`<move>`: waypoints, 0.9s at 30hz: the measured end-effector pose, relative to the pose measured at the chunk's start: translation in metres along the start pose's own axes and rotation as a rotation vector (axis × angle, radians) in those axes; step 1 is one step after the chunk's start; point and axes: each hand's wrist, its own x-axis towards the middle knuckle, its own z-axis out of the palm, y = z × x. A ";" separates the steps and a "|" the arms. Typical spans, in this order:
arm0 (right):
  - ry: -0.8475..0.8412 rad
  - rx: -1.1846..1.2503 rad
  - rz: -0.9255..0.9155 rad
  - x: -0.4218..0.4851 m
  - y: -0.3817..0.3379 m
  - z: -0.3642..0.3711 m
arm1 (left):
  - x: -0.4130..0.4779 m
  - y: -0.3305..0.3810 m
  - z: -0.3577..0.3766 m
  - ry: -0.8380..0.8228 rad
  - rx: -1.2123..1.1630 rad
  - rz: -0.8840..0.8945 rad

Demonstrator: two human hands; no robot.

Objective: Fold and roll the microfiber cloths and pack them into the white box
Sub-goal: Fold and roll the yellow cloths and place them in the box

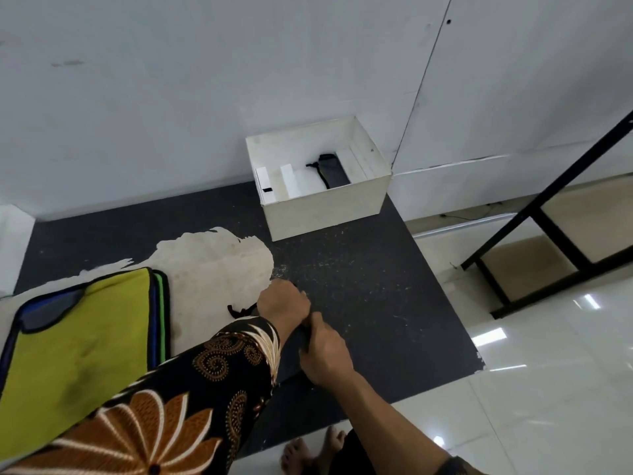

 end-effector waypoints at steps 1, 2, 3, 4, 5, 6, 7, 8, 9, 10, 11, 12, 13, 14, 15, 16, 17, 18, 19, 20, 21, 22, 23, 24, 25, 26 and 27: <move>-0.005 -0.011 0.005 0.000 0.000 0.000 | 0.000 0.000 -0.001 0.002 0.005 0.011; -0.008 -0.019 0.012 0.001 0.001 0.000 | 0.000 0.000 -0.002 -0.003 0.002 0.021; -0.011 -0.026 0.026 0.001 0.001 0.001 | 0.001 -0.001 -0.003 -0.018 -0.014 0.023; -0.011 -0.032 0.043 0.001 0.002 0.001 | 0.001 -0.002 -0.006 -0.038 -0.042 0.014; -0.010 -0.042 0.063 0.001 0.002 0.001 | 0.002 -0.004 -0.007 -0.069 -0.086 -0.005; -0.008 -0.057 0.075 0.001 0.002 0.002 | 0.002 -0.006 -0.008 -0.101 -0.133 -0.029; -0.007 -0.077 0.073 0.001 0.002 0.002 | 0.003 -0.007 -0.009 -0.136 -0.175 -0.058; -0.005 -0.097 0.060 0.000 0.001 0.003 | 0.004 -0.007 -0.008 -0.167 -0.201 -0.076; -0.005 -0.116 0.041 -0.001 -0.001 0.004 | 0.004 -0.007 -0.007 -0.192 -0.212 -0.085; -0.002 -0.132 0.018 -0.001 -0.002 0.004 | 0.005 -0.005 -0.005 -0.201 -0.220 -0.083; 0.004 -0.144 -0.005 -0.002 -0.004 0.005 | 0.005 -0.004 -0.003 -0.196 -0.220 -0.080; 0.009 -0.154 -0.024 -0.002 -0.005 0.005 | 0.005 -0.002 0.000 -0.179 -0.221 -0.079; 0.011 -0.163 -0.038 -0.002 -0.006 0.005 | 0.006 -0.001 0.003 -0.153 -0.224 -0.085; 0.012 -0.172 -0.042 -0.003 -0.006 0.004 | 0.005 0.000 0.004 -0.120 -0.231 -0.099; 0.016 -0.176 -0.040 -0.003 -0.006 0.003 | 0.004 0.001 0.006 -0.093 -0.236 -0.112; 0.019 -0.178 -0.034 -0.004 -0.005 0.002 | 0.003 0.001 0.007 -0.072 -0.239 -0.117; 0.021 -0.178 -0.028 -0.005 -0.004 0.001 | 0.003 0.001 0.009 -0.060 -0.243 -0.116; 0.025 -0.177 -0.023 -0.006 -0.003 0.000 | 0.003 0.000 0.011 -0.052 -0.257 -0.111; 0.031 -0.172 -0.019 -0.007 -0.004 0.000 | 0.004 -0.001 0.011 -0.047 -0.279 -0.111; 0.040 -0.162 -0.008 -0.008 -0.004 0.000 | 0.004 -0.003 0.010 -0.049 -0.310 -0.119; 0.053 -0.154 0.008 -0.009 -0.005 0.000 | 0.004 -0.007 0.009 -0.062 -0.350 -0.136; 0.066 -0.157 0.029 -0.010 -0.005 0.000 | 0.004 -0.010 0.007 -0.075 -0.395 -0.150; 0.080 -0.176 0.043 -0.011 -0.005 0.002 | 0.005 -0.015 0.006 -0.097 -0.444 -0.160; 0.097 -0.206 0.049 -0.013 -0.007 0.003 | 0.005 -0.021 0.003 -0.117 -0.499 -0.166; 0.117 -0.239 0.045 -0.015 -0.008 0.004 | 0.006 -0.028 0.002 -0.138 -0.563 -0.172; 0.136 -0.268 0.034 -0.017 -0.009 0.004 | 0.007 -0.035 0.001 -0.155 -0.639 -0.176; 0.154 -0.297 0.011 -0.020 -0.011 0.006 | 0.007 -0.043 -0.001 -0.164 -0.726 -0.188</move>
